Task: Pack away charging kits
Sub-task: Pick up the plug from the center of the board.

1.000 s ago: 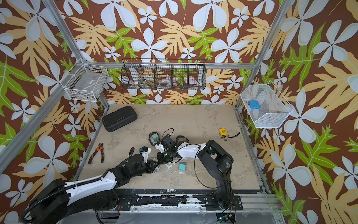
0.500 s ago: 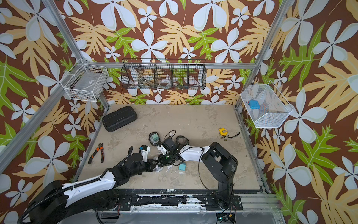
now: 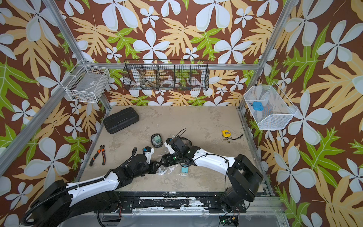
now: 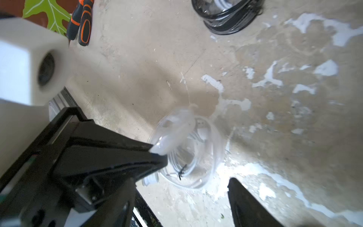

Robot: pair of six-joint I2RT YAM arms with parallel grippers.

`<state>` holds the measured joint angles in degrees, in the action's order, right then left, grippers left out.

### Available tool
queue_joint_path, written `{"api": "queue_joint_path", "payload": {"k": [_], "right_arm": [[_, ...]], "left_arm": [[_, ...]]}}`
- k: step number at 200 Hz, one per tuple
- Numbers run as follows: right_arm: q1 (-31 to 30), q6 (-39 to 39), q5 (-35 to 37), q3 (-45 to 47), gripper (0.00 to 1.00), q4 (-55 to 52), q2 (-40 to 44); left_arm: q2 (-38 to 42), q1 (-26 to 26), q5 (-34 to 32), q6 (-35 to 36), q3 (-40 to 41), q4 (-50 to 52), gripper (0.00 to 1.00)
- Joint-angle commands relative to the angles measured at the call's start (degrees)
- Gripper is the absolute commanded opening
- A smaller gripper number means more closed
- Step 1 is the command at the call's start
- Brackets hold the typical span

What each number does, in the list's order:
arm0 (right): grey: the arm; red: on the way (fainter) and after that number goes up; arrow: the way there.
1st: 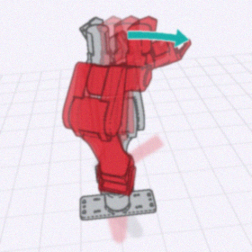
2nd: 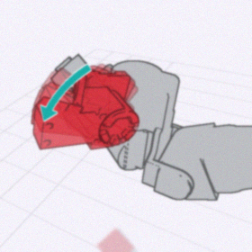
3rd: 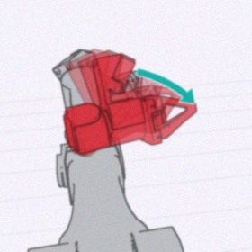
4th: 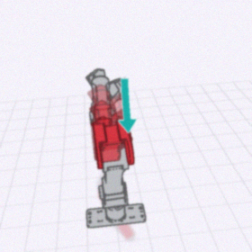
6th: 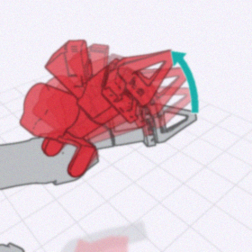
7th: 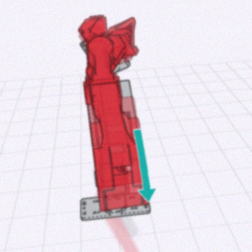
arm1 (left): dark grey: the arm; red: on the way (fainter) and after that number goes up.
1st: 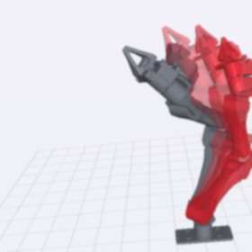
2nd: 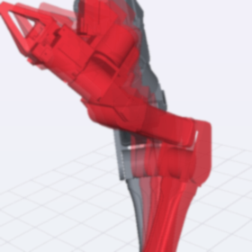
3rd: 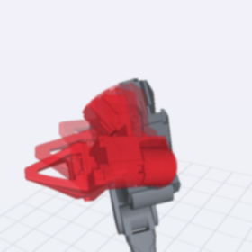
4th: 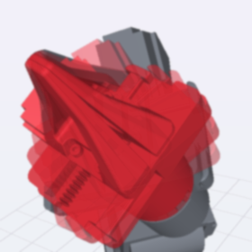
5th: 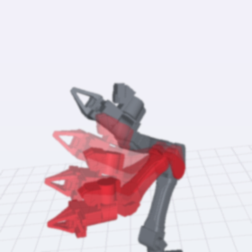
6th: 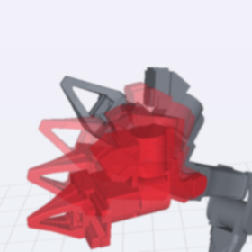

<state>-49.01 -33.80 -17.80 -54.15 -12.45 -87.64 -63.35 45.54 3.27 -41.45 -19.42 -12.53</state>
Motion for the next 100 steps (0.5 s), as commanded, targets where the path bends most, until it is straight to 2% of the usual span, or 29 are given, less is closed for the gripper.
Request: {"api": "queue_joint_path", "payload": {"k": [1,22,45,83,100], "right_arm": [[0.1,0.0,6.5,1.0,0.80,-2.8,3.3],[1.6,-1.8,10.5,4.6,0.87,-4.5,7.2],[5.6,-3.6,9.7,10.7,0.91,-2.7,10.5],[8.3,-1.6,9.5,13.8,0.92,-3.6,10.0],[8.3,-2.2,8.5,14.9,0.89,-2.2,8.8]], "left_arm": [[-0.6,0.0,-1.0,2.0,-1.0,0.5,0.00],[-0.6,-0.1,-0.8,2.8,-2.2,1.4,0.00],[-0.7,0.0,-0.1,3.6,-3.1,1.9,0.00],[-1.3,0.0,1.2,3.8,-2.6,1.4,0.00],[-1.4,0.0,1.5,3.6,-2.1,0.7,0.00]]}}
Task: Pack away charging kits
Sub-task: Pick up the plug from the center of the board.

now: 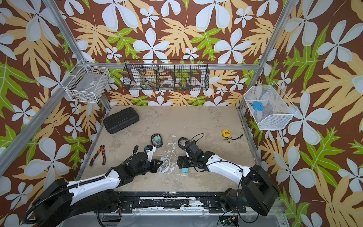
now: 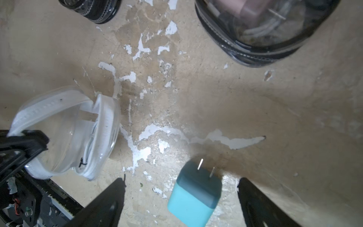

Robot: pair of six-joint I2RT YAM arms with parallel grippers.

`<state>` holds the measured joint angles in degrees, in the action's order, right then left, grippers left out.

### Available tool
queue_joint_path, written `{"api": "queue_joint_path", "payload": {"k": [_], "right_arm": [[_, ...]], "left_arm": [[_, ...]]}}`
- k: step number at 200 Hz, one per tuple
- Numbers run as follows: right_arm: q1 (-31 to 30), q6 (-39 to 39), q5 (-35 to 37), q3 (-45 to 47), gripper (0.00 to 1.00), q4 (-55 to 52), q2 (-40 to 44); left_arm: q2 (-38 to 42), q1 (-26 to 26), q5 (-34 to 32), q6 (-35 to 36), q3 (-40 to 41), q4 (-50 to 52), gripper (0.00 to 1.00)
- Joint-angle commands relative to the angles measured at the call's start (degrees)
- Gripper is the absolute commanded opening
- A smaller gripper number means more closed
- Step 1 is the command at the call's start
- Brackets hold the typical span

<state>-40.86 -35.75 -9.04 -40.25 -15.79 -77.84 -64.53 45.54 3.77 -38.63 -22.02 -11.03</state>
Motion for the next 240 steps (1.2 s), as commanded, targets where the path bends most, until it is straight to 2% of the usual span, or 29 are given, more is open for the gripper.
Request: {"api": "queue_joint_path", "payload": {"k": [1,26,57,91,201,218,240], "right_arm": [[0.2,-0.3,-0.4,1.1,0.89,1.2,-1.1],[0.1,-1.5,-3.3,3.0,0.82,4.2,-3.1],[0.1,-1.6,-2.3,4.9,0.74,4.5,-2.7],[0.1,-0.3,-1.3,3.9,0.55,3.0,-3.2],[-3.9,3.4,7.9,-1.0,0.55,-5.1,-6.9],[-4.0,3.6,8.1,-1.0,0.60,-5.5,-7.1],[-4.4,3.4,8.0,-0.9,0.58,-5.4,-7.0]], "left_arm": [[-0.2,-0.1,1.0,0.8,0.5,-0.8,0.00],[-0.4,0.0,1.0,0.7,0.6,-1.1,0.00],[-0.9,-0.1,1.1,0.8,0.3,-1.3,0.00],[-2.3,0.0,1.2,0.5,0.2,-1.8,0.00],[-4.6,-0.1,-0.3,2.3,-4.1,1.8,0.00],[-4.7,0.0,-0.4,2.2,-4.0,1.7,0.00],[-4.6,-0.1,-0.3,1.9,-3.8,1.8,0.00]]}}
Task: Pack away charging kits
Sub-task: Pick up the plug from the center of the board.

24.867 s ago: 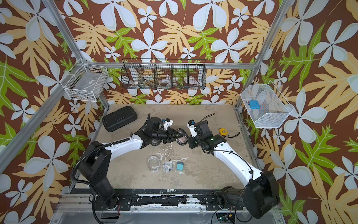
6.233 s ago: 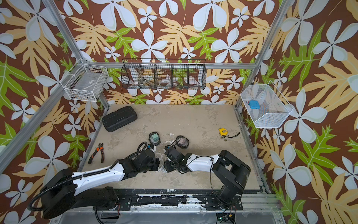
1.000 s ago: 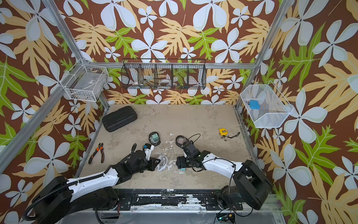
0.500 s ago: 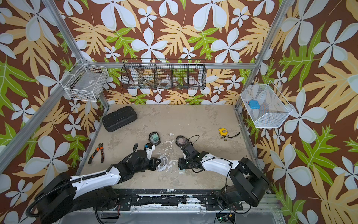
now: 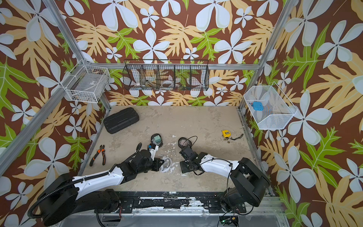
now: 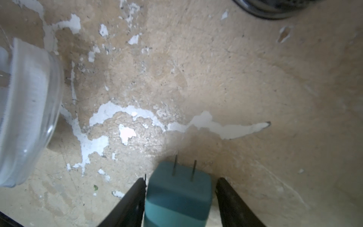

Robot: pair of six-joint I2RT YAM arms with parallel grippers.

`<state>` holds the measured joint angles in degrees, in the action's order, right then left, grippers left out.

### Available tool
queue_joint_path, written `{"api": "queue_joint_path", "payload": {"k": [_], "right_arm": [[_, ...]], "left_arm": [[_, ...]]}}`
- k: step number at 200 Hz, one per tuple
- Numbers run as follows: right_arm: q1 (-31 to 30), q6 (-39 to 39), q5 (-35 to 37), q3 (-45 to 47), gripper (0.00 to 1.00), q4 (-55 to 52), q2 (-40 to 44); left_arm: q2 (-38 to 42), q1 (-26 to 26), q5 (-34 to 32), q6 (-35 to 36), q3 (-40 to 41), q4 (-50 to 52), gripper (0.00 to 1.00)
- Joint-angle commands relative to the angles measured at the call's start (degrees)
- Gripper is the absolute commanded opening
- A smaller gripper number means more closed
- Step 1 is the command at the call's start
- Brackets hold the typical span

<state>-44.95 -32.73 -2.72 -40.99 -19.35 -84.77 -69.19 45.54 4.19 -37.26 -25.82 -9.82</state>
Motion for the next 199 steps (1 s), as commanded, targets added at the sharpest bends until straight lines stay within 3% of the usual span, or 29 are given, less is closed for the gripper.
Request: {"api": "queue_joint_path", "payload": {"k": [1,16,54,112,174,199], "right_arm": [[-0.3,0.5,1.6,-0.1,0.58,-1.9,0.0],[-0.6,0.6,1.5,-0.2,0.57,-2.1,-0.1],[-0.7,0.9,1.5,-0.3,0.30,-2.2,2.2],[-0.7,-1.7,-7.1,-6.8,0.30,-0.2,8.2],[-1.0,-4.8,-18.9,-9.5,0.31,10.6,0.9],[-2.3,-5.2,-20.1,-9.2,0.31,12.7,-2.7]], "left_arm": [[0.0,0.0,-0.8,0.6,0.0,0.6,0.00],[0.0,0.0,-0.7,0.5,0.0,0.5,0.00],[0.1,0.0,-0.2,0.3,0.1,0.2,0.00],[-0.8,0.0,1.2,-1.5,0.5,-2.4,0.00],[-0.9,-0.1,2.0,-4.5,0.3,-4.8,0.00],[-1.1,-0.1,2.4,-5.3,-0.1,-6.0,0.00]]}}
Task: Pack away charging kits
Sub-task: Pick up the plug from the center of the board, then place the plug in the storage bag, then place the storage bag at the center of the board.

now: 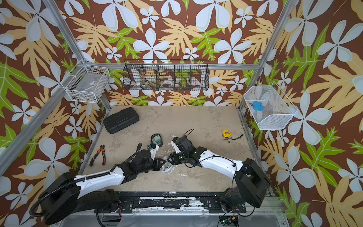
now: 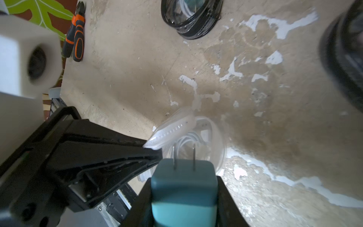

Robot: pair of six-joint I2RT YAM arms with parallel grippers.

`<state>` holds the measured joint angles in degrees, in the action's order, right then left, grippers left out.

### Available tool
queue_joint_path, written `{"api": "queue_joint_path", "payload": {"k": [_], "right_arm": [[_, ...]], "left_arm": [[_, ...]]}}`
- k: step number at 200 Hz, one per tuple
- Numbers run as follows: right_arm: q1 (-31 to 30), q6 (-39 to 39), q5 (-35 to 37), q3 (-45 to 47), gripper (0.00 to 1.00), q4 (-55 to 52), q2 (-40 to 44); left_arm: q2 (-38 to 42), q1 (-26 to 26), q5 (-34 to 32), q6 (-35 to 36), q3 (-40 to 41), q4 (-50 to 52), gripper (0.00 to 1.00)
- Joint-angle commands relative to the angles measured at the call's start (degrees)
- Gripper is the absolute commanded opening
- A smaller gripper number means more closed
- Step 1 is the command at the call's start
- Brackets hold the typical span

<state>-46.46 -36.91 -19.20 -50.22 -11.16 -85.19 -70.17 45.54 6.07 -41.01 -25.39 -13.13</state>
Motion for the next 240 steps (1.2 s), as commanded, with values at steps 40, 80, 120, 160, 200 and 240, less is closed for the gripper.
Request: {"api": "queue_joint_path", "payload": {"k": [40,80,120,160,200,240], "right_arm": [[-0.9,-1.7,-2.1,3.3,0.31,7.1,-3.8],[-0.9,-1.5,-3.0,3.8,0.31,9.4,-6.8],[-0.9,-1.8,-5.2,0.7,0.33,10.2,-9.5],[-1.5,-1.1,-7.7,-1.8,0.35,9.4,-12.6],[-3.0,-0.7,-9.7,-2.1,0.45,10.5,-13.5],[-4.6,0.3,-11.9,-3.3,0.59,11.1,-13.3]], "left_arm": [[1.0,0.0,1.0,-3.3,0.9,-5.1,0.00],[3.5,0.0,3.1,-5.8,5.3,-11.3,0.00],[5.0,0.0,4.8,-8.3,10.4,-18.4,0.00],[7.0,0.0,3.3,-8.4,13.4,-22.1,0.00],[6.7,-0.5,3.1,-7.9,13.3,-21.5,0.00],[5.8,-0.7,3.3,-8.0,13.0,-21.5,0.00]]}}
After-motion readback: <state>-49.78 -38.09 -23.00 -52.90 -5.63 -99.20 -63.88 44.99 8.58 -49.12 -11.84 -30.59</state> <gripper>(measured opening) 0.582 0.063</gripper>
